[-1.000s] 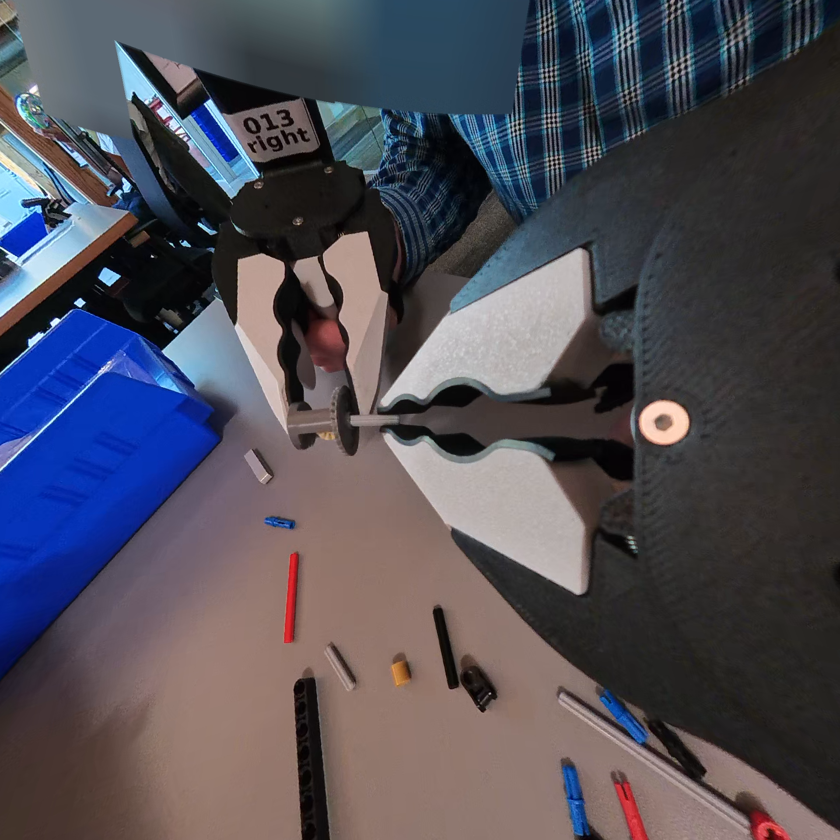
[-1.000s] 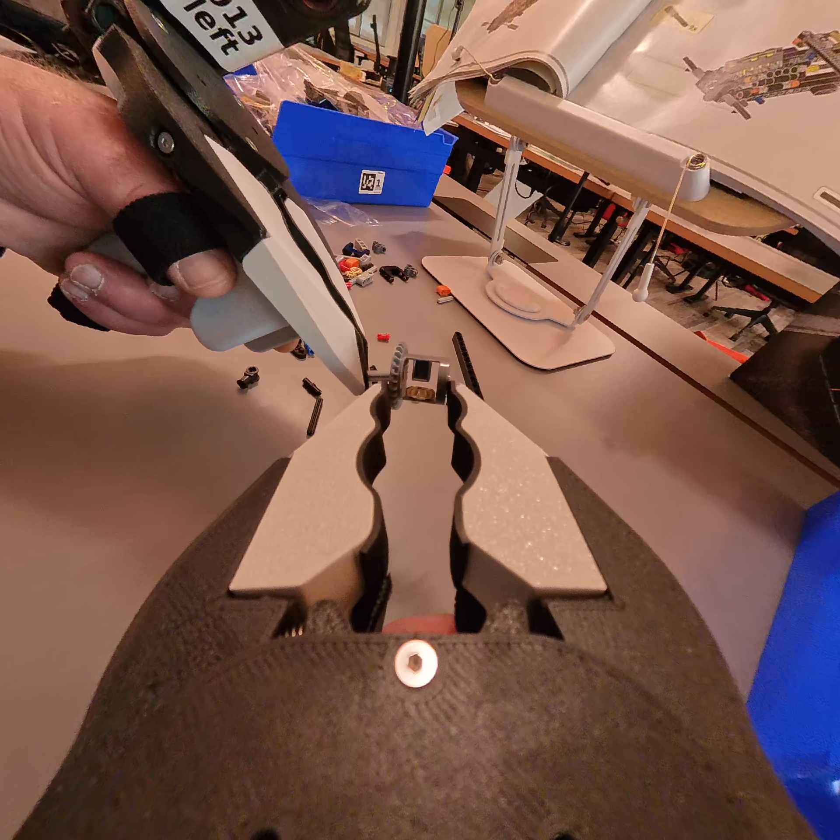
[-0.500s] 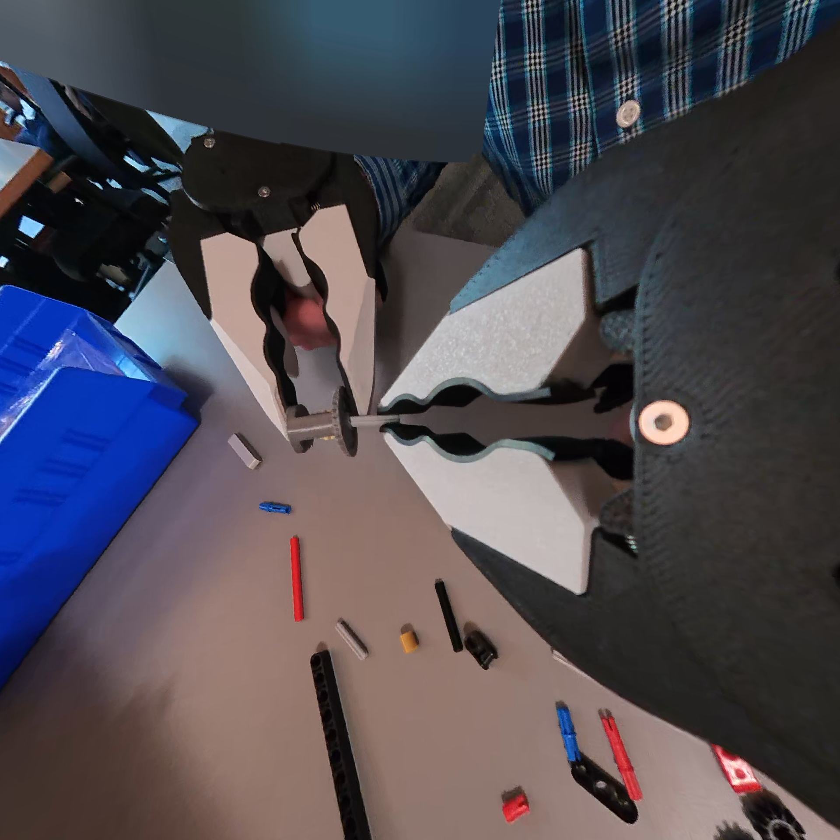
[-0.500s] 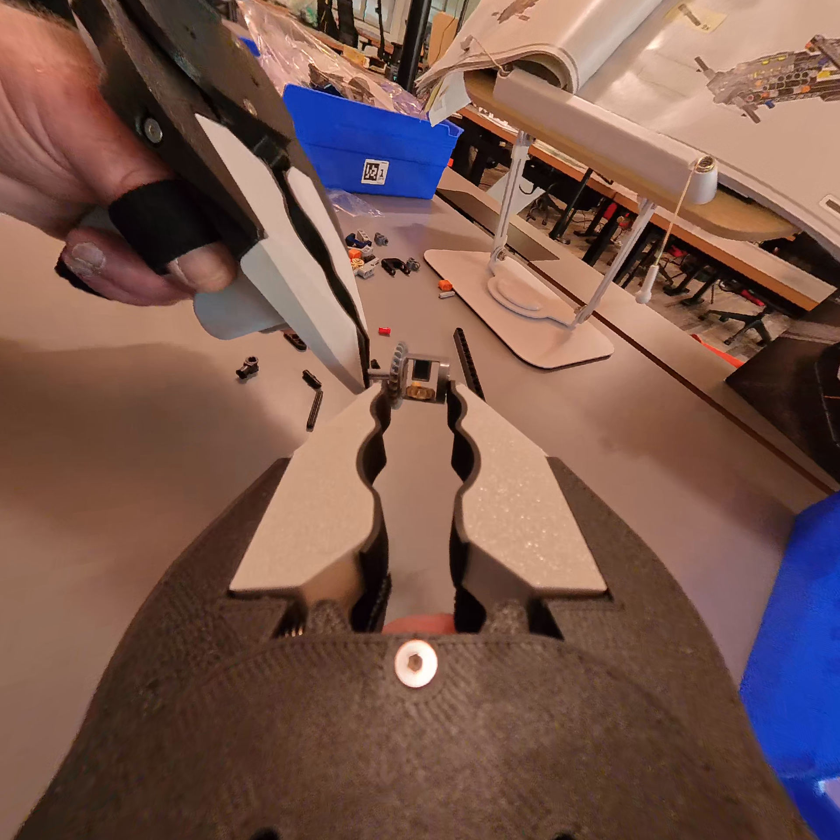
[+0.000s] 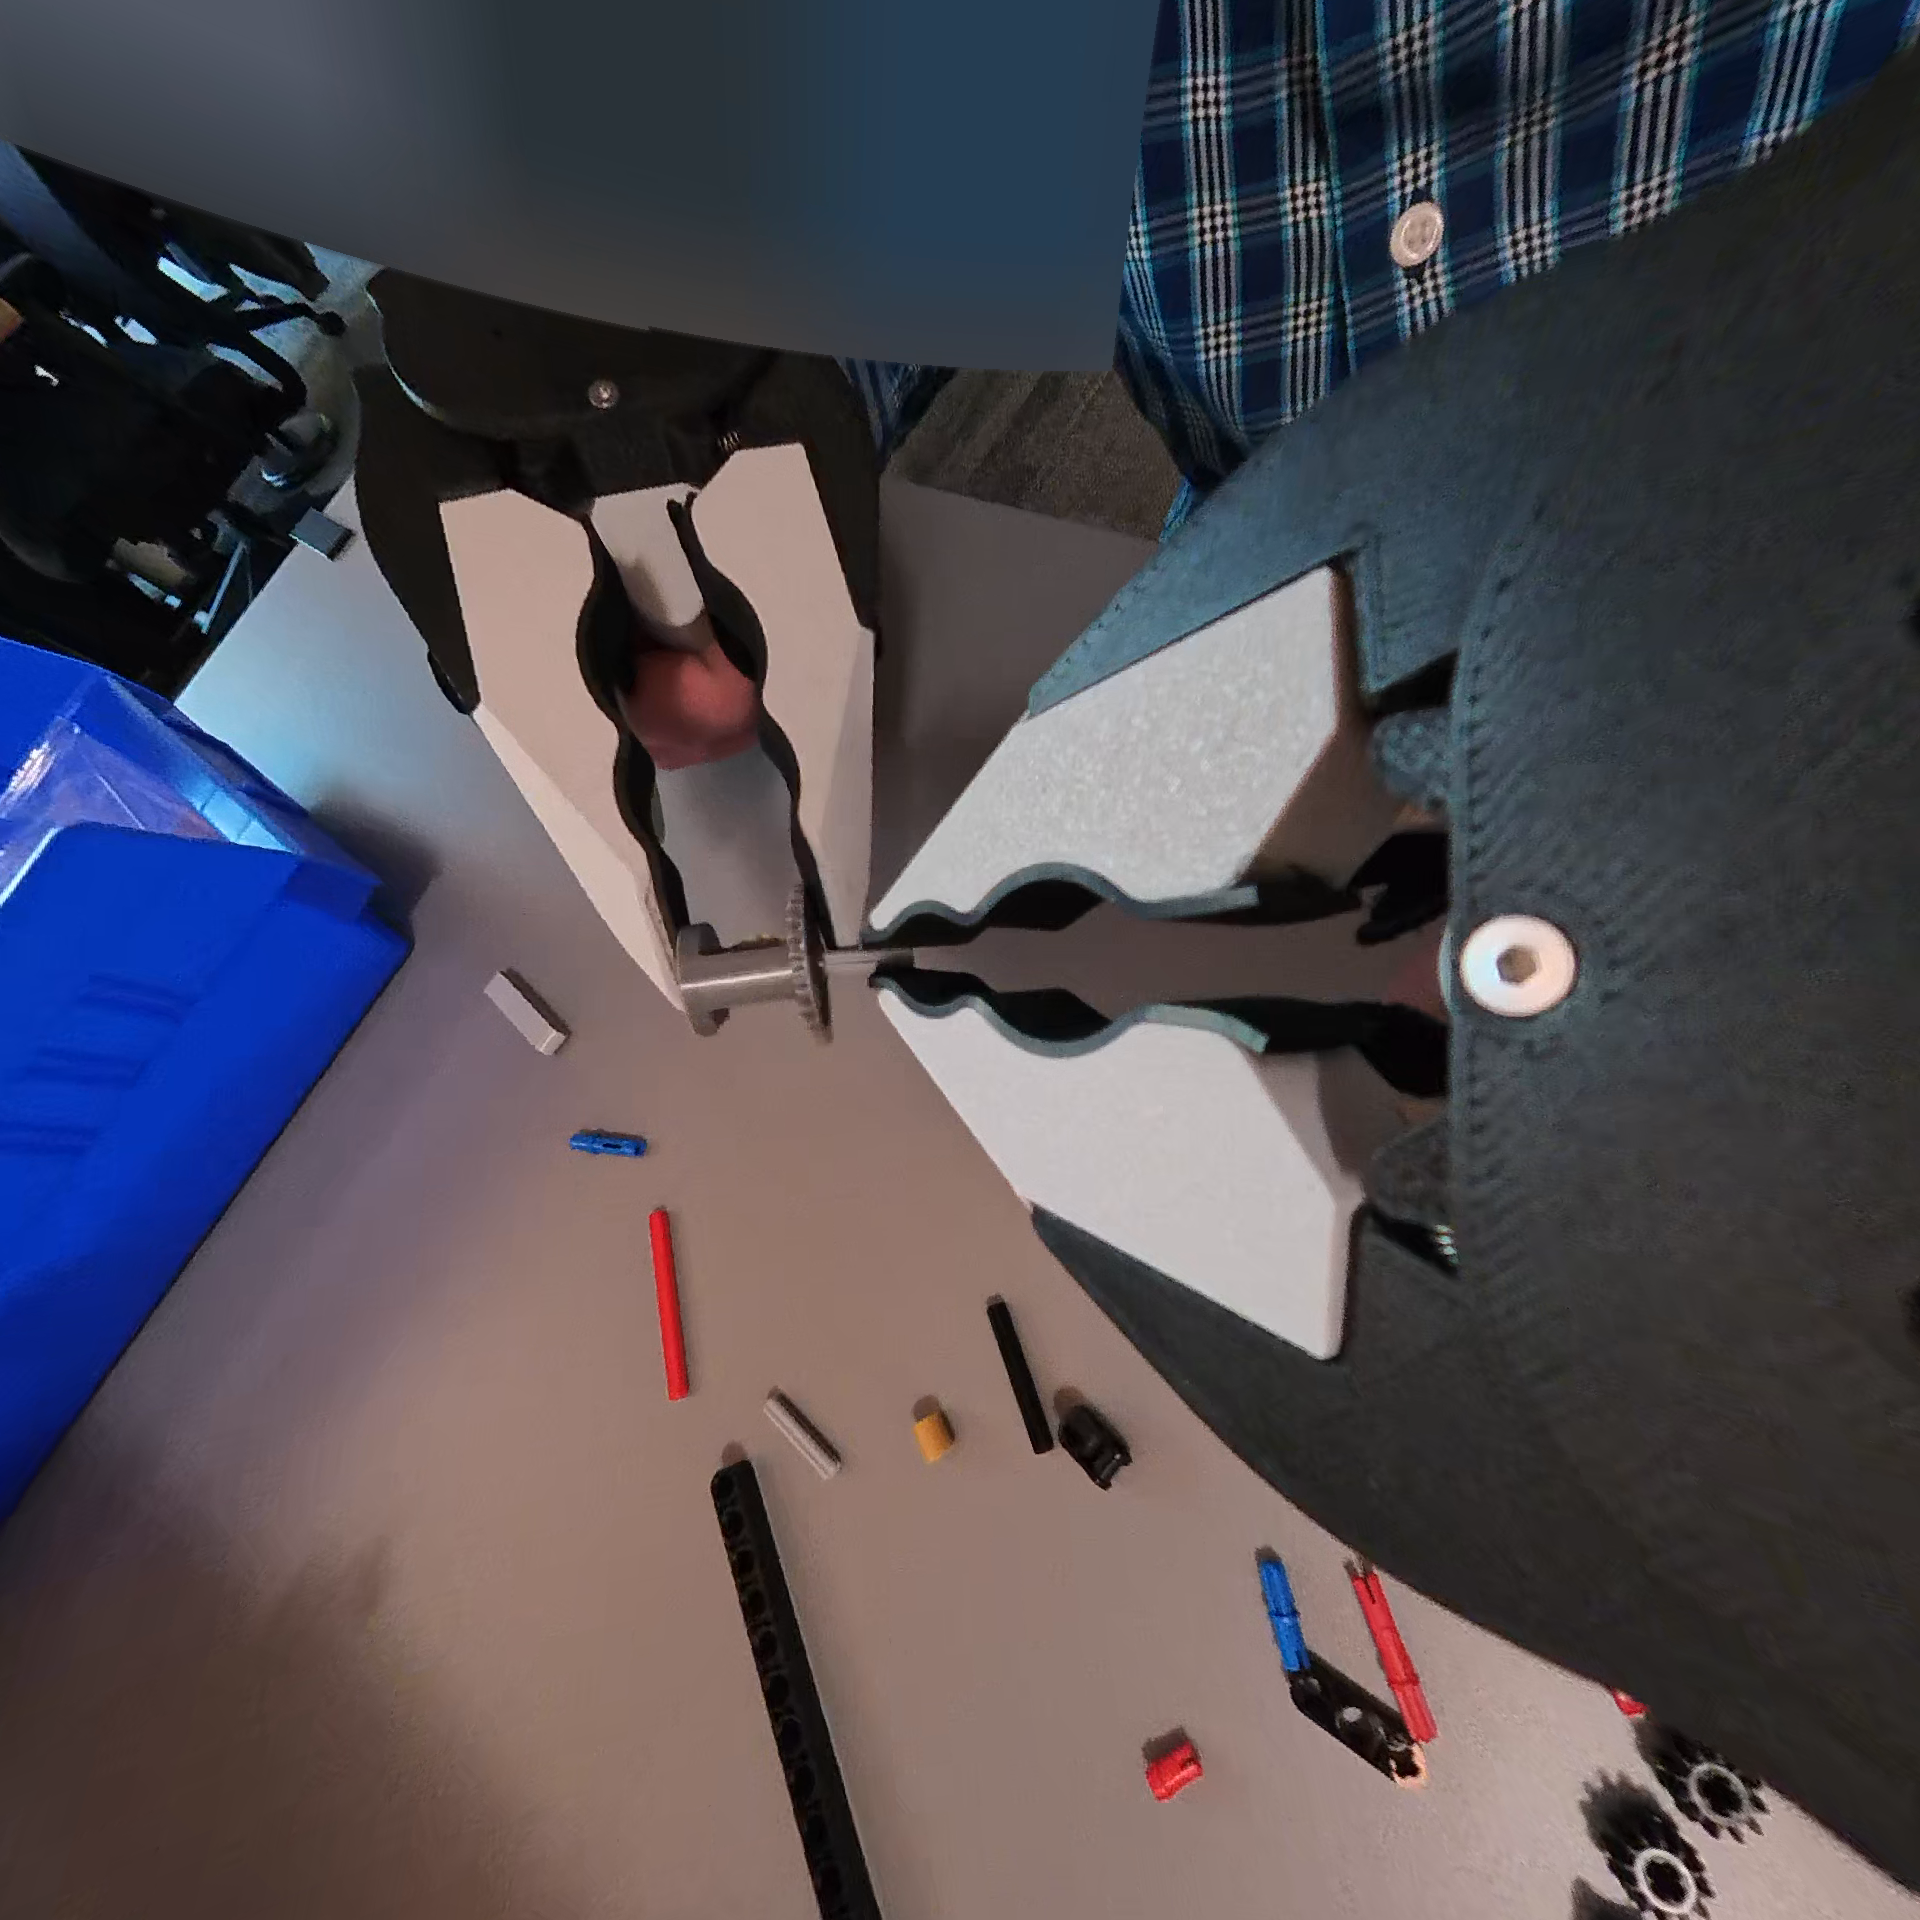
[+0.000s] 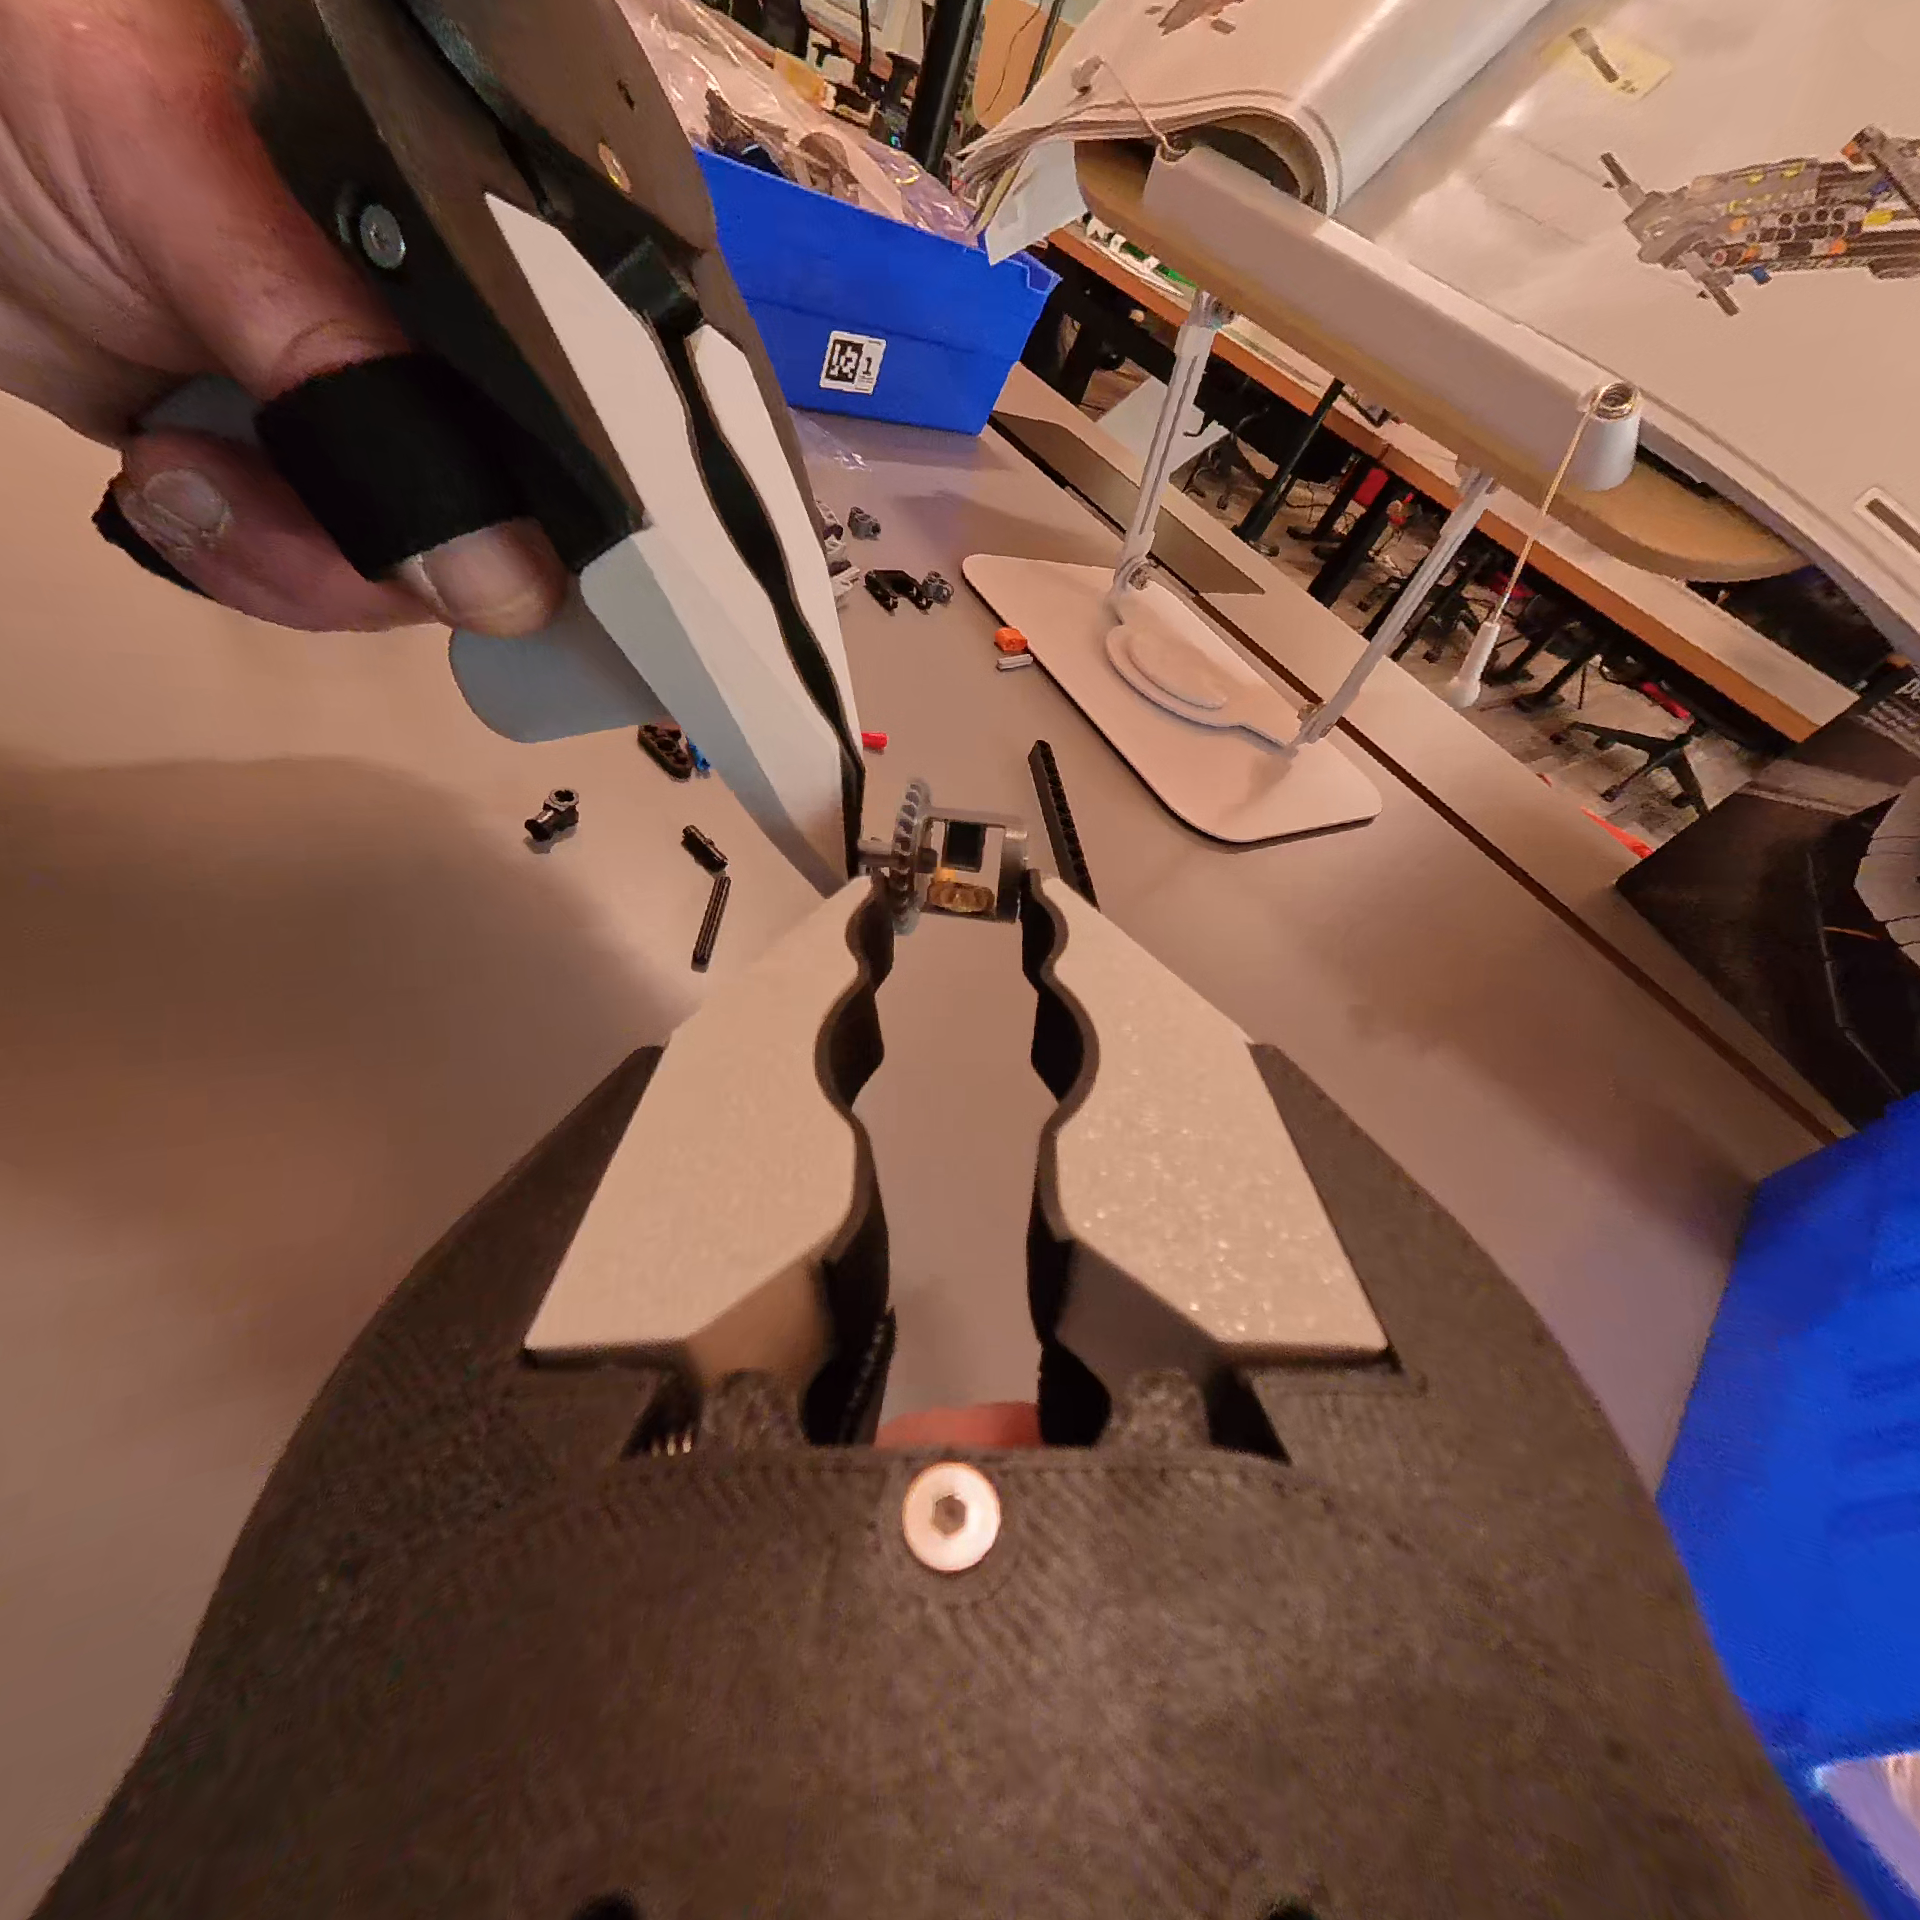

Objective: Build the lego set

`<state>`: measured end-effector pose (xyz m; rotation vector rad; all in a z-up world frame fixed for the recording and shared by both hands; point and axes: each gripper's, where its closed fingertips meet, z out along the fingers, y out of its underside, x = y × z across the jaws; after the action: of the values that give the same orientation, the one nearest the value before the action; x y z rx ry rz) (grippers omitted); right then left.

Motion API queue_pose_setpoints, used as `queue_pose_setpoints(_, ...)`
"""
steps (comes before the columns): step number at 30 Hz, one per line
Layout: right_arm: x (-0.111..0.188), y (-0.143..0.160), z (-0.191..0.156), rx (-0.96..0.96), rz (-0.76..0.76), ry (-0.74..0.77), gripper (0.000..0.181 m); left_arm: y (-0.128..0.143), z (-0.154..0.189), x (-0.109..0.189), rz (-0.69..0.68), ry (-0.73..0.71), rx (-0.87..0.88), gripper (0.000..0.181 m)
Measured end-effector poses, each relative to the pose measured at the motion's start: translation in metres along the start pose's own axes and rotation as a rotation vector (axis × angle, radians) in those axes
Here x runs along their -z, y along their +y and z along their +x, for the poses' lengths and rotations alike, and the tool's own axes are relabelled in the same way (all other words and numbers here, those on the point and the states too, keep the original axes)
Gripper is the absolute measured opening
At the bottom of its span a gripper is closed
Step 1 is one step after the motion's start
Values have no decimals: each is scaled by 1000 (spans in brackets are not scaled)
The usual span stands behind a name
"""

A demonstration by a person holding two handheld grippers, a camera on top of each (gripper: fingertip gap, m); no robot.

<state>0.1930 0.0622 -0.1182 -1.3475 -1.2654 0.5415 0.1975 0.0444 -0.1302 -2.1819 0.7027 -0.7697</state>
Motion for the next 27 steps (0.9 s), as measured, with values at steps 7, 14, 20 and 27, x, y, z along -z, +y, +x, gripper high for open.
queue_pose_setpoints(7,1,0,2,-26,3,2,22,0,1,0,6,21,36,1)
queue_pose_setpoints(14,0,0,2,-20,3,1,22,2,0,0,8,17,36,1)
queue_pose_setpoints(20,0,0,3,-31,5,1,22,0,0,-1,21,22,42,2)
queue_pose_setpoints(27,-1,-1,2,-34,8,-5,22,-1,1,-1,26,23,47,3)
